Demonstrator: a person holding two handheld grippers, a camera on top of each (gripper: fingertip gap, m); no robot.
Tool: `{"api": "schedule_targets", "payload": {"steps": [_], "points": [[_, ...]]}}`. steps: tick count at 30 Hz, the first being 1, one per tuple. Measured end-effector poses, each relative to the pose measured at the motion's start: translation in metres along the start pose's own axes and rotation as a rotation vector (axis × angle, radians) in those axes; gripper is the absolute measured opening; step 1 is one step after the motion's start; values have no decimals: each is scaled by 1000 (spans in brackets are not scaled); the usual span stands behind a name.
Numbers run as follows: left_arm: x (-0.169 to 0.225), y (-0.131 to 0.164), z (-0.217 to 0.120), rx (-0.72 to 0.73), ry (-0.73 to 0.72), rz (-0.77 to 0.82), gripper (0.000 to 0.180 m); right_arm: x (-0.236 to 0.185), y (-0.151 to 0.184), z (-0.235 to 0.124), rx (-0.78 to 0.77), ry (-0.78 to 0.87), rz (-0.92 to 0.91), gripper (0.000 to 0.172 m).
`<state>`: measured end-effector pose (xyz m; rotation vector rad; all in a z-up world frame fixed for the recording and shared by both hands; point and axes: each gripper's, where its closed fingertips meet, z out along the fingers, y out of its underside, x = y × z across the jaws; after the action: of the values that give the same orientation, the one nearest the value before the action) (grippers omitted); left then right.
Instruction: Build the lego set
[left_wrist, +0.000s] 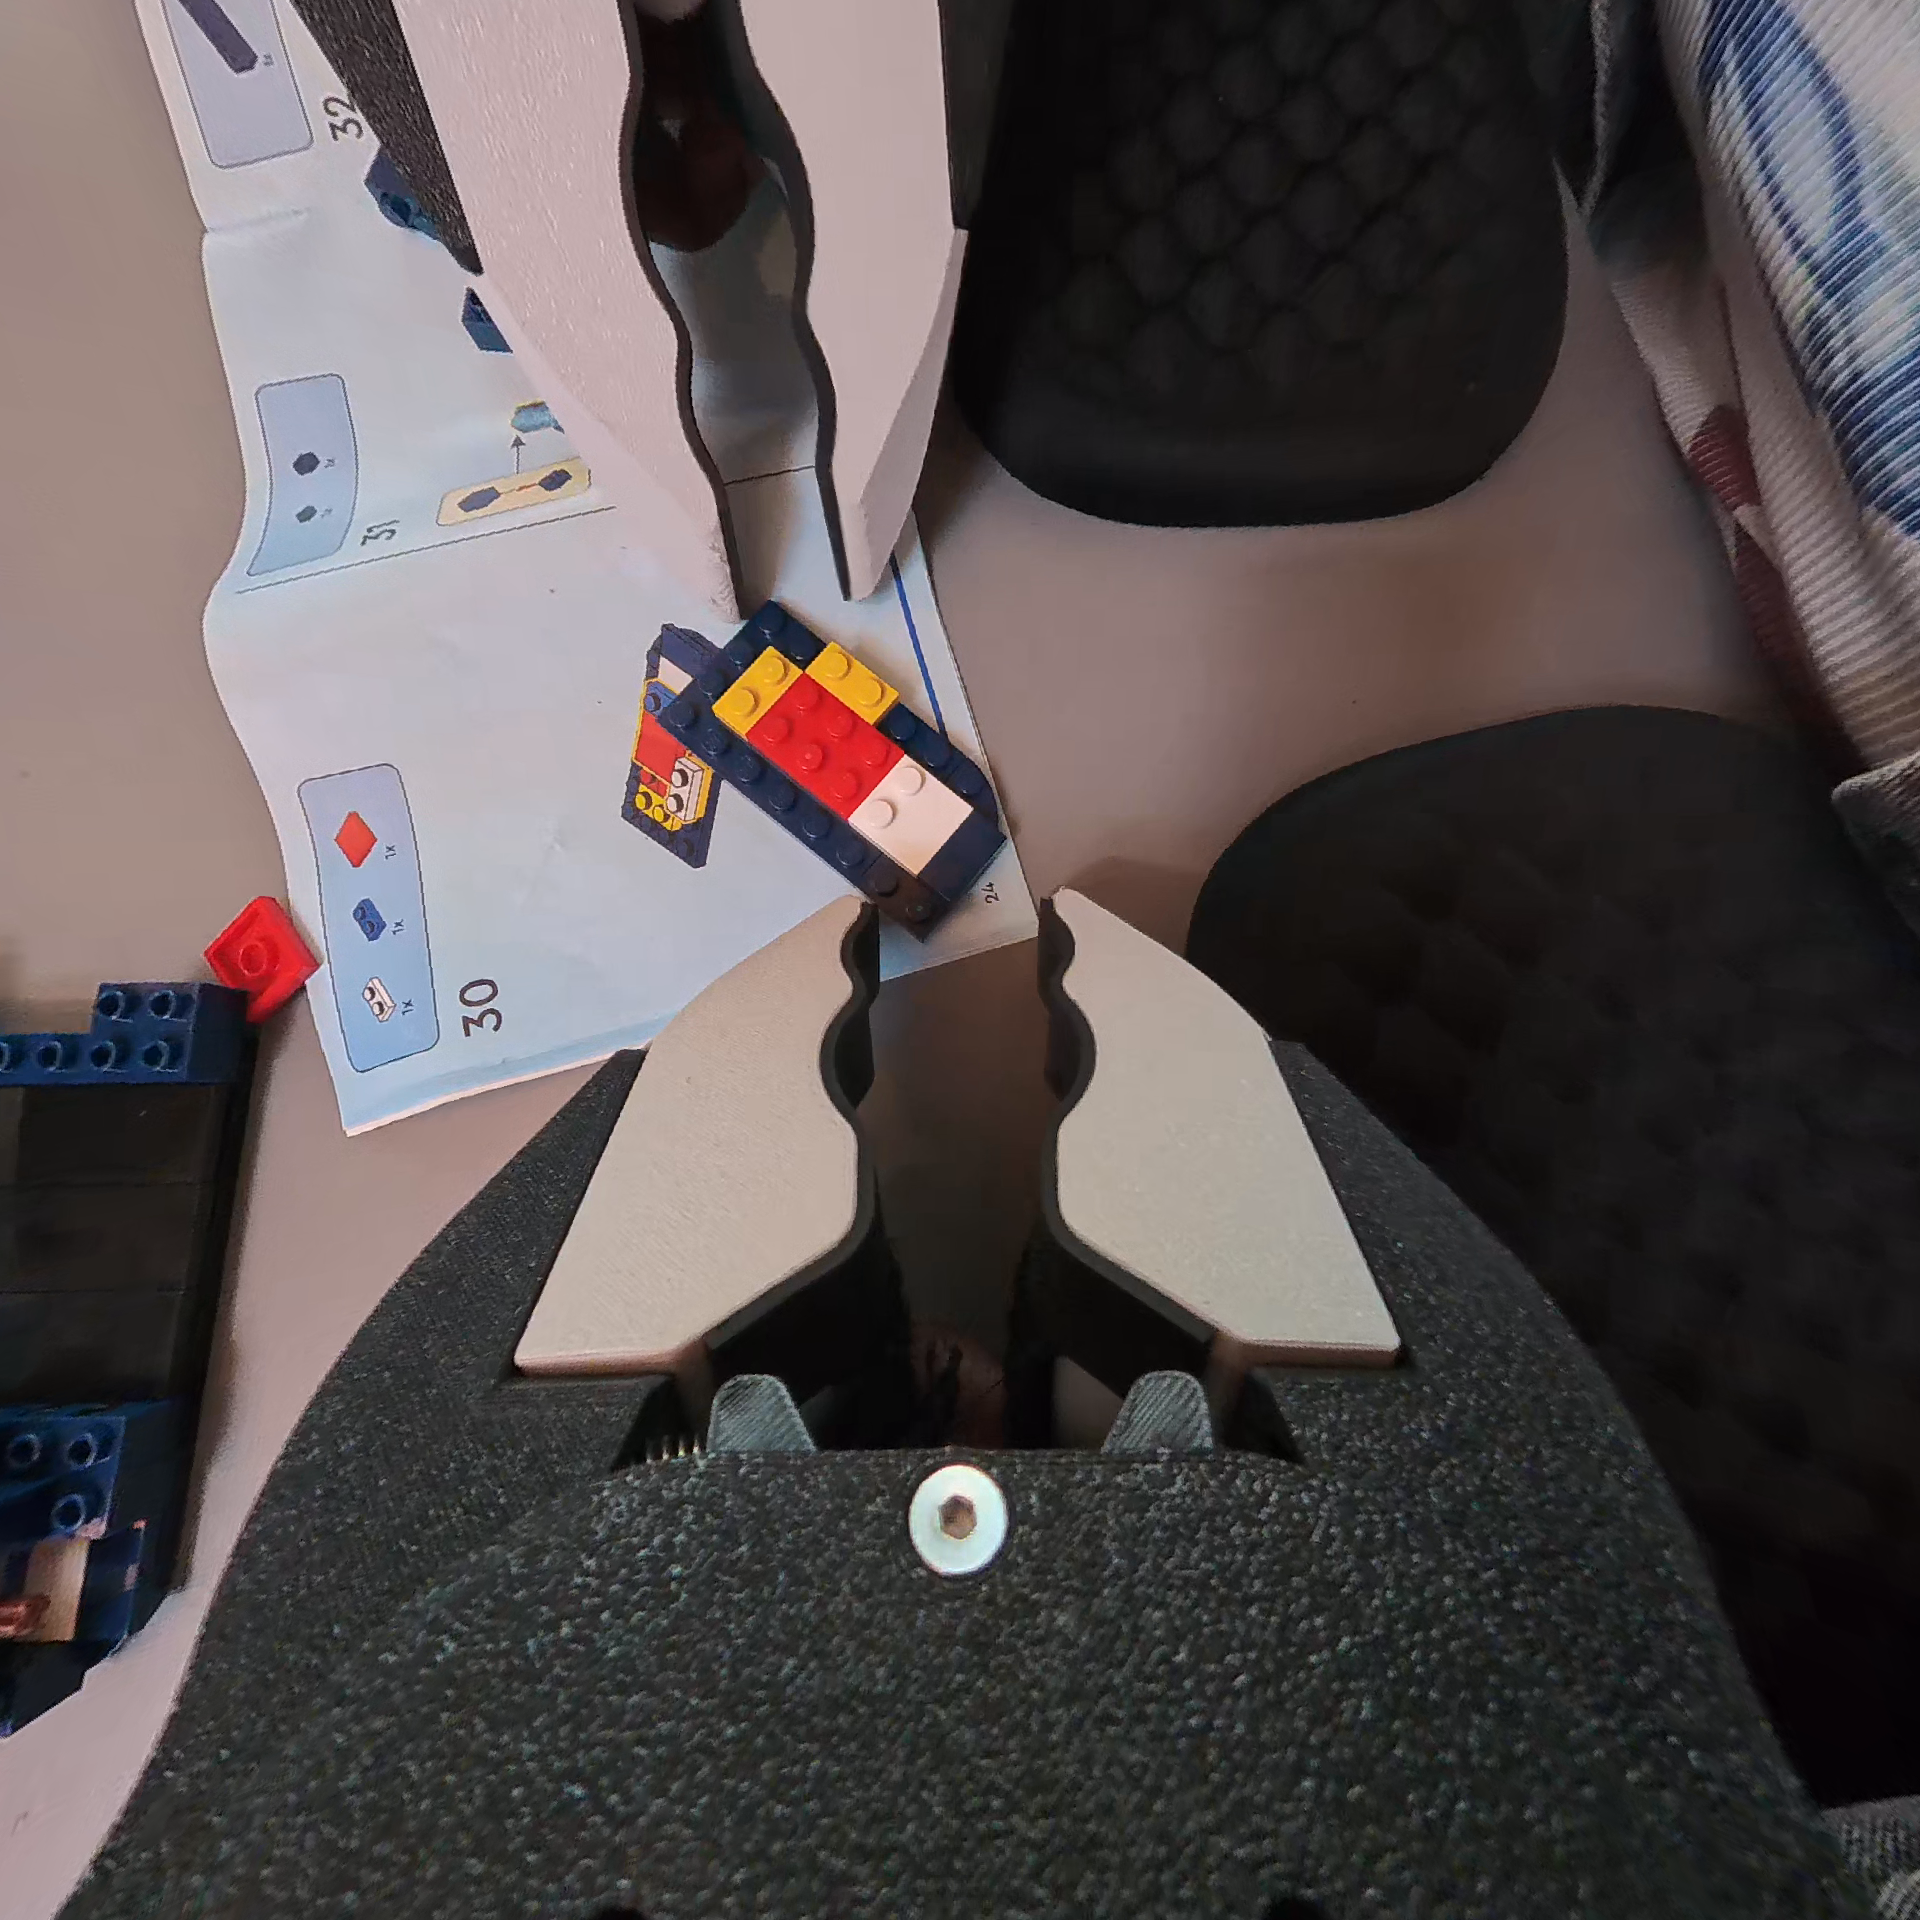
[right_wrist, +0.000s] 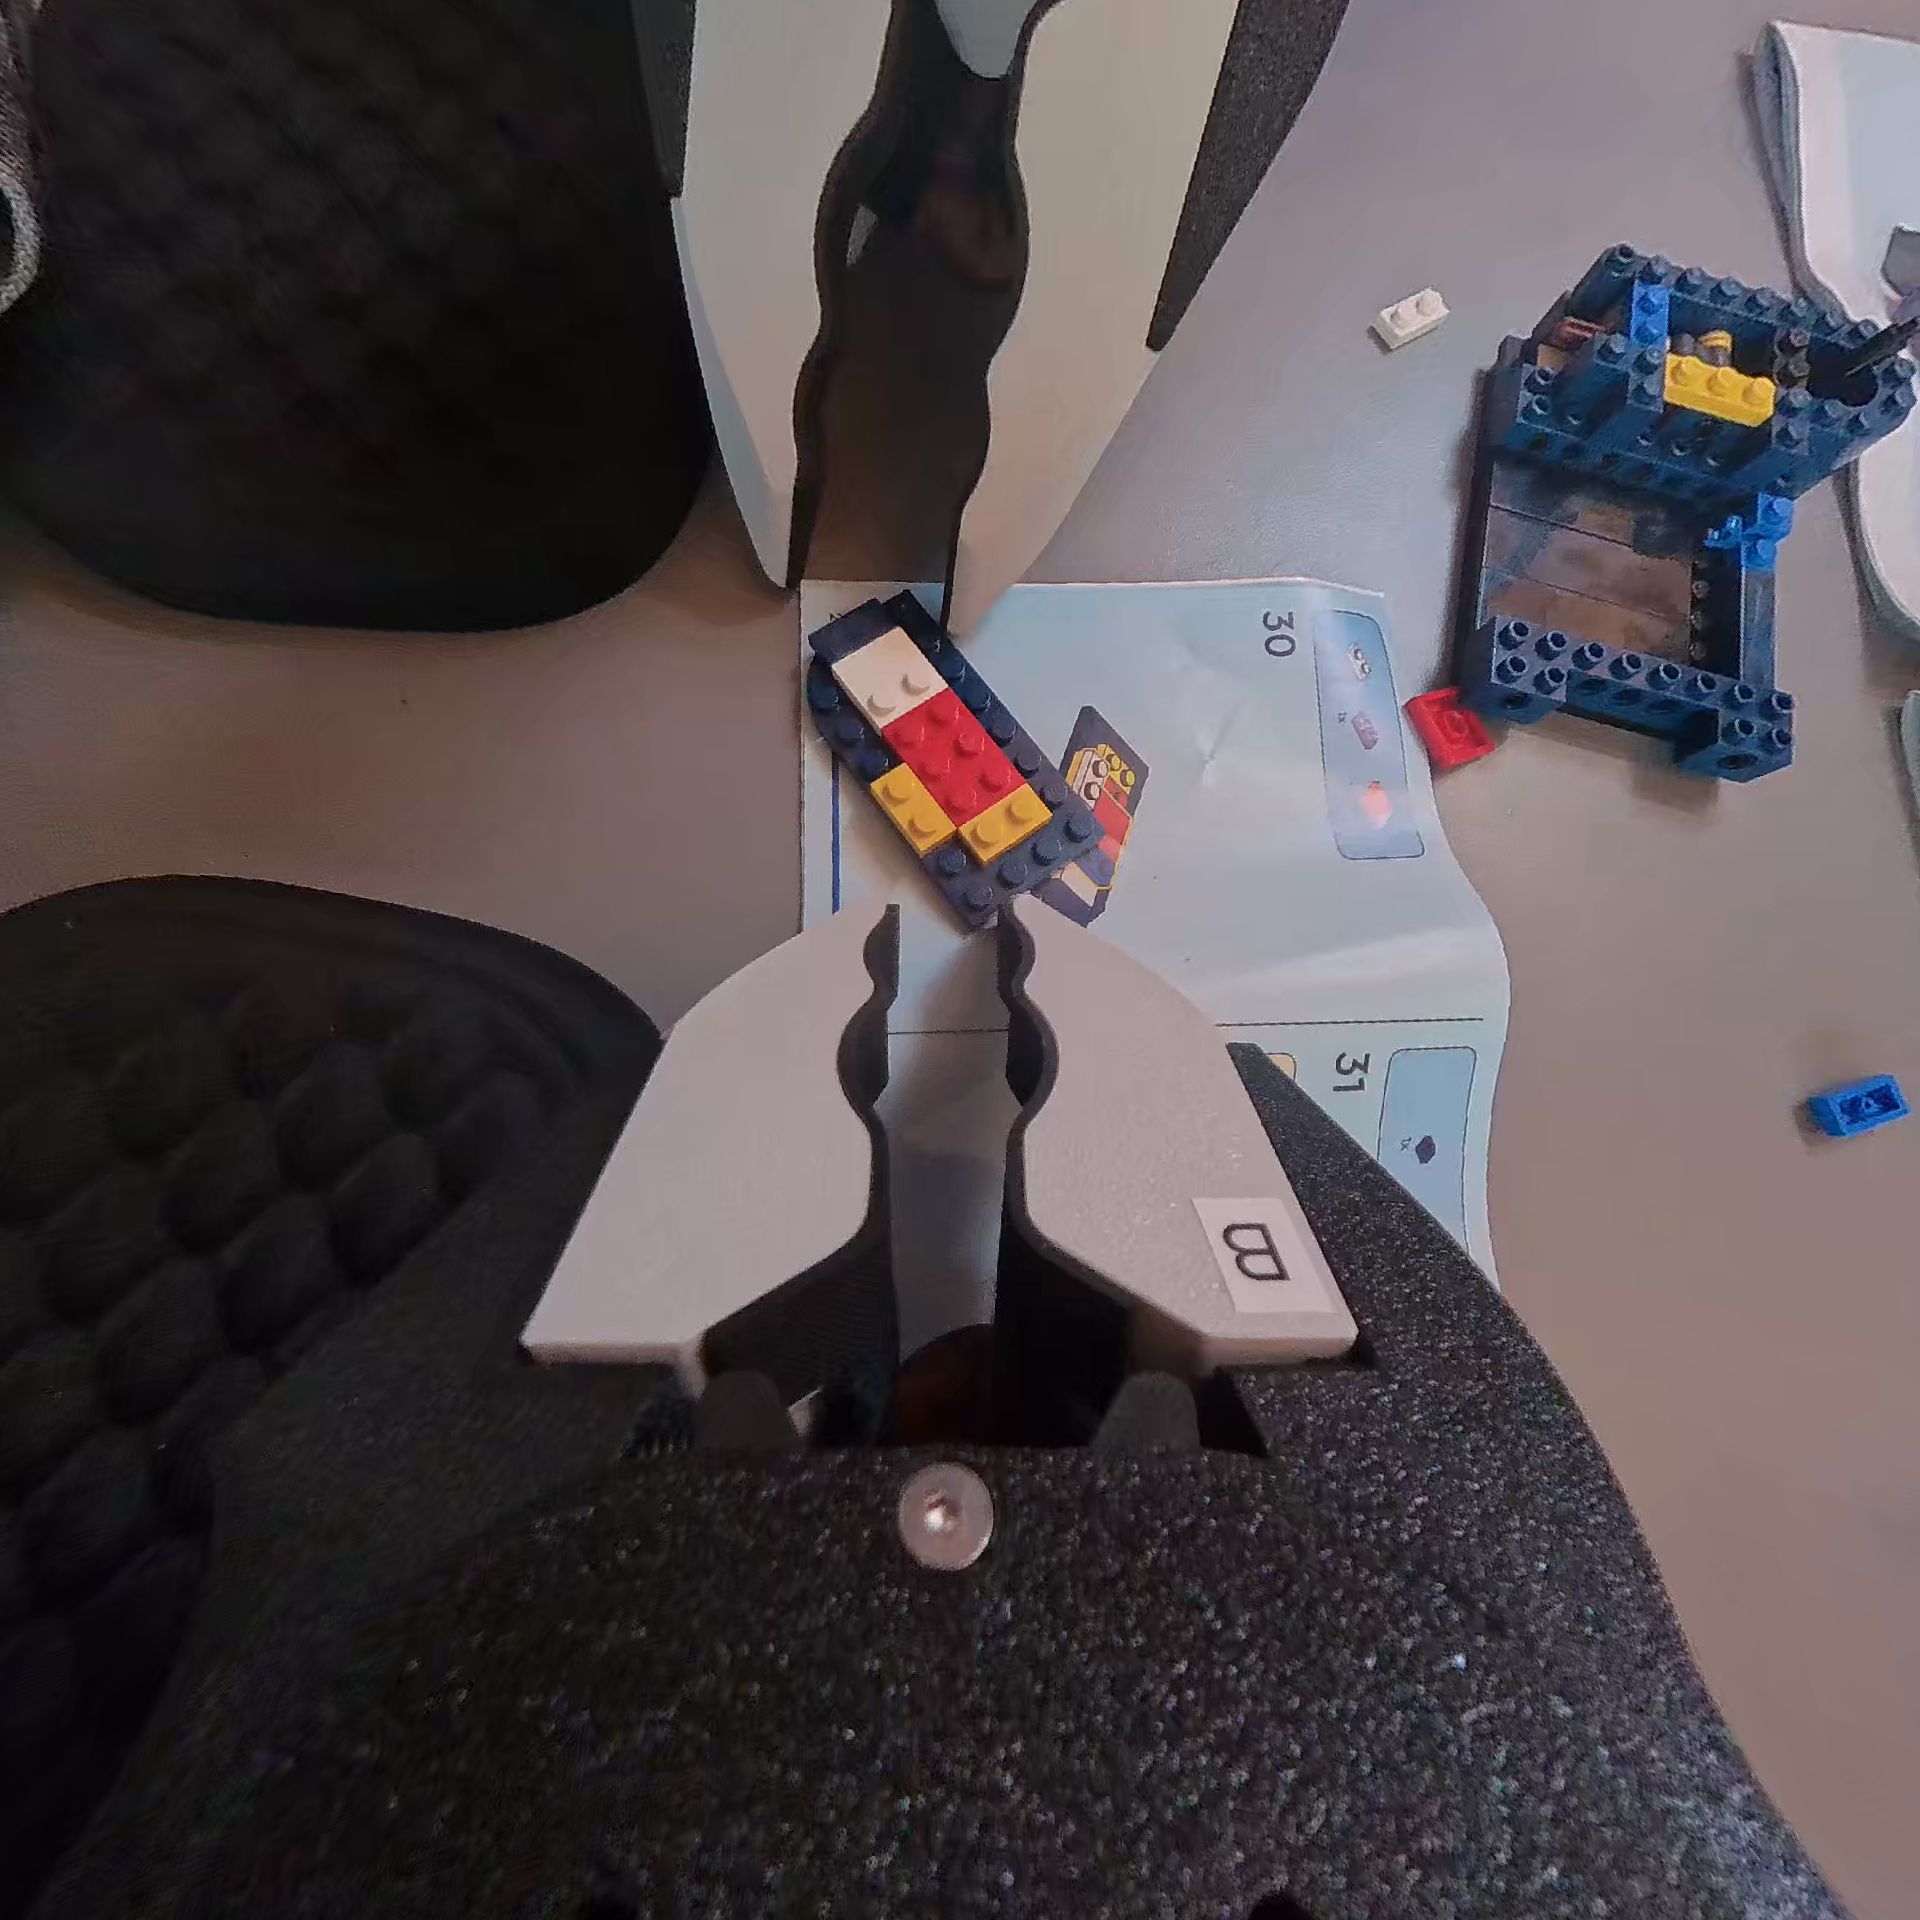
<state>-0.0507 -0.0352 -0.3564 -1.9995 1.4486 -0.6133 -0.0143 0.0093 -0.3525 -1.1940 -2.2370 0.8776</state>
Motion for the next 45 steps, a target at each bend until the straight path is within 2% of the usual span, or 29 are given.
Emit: {"api": "schedule_targets", "payload": {"steps": [8,23,28,31,45], "points": [[-4,-1,1,9,-24,10,22,-8,0,2,21,-48,-4,16],[-7,1,-2,-12,-50,36,23,-14,-1,2,38,-83,-4,15],[-13,3,-5,-18,-88,29,31,-17,-2,2,41,-101,-4,14],[-18,5,-7,-25,-125,26,29,-19,-2,2,40,-108,-11,12],[-18,5,-7,-26,-121,27,27,-18,-2,2,38,-103,-16,12]]}}
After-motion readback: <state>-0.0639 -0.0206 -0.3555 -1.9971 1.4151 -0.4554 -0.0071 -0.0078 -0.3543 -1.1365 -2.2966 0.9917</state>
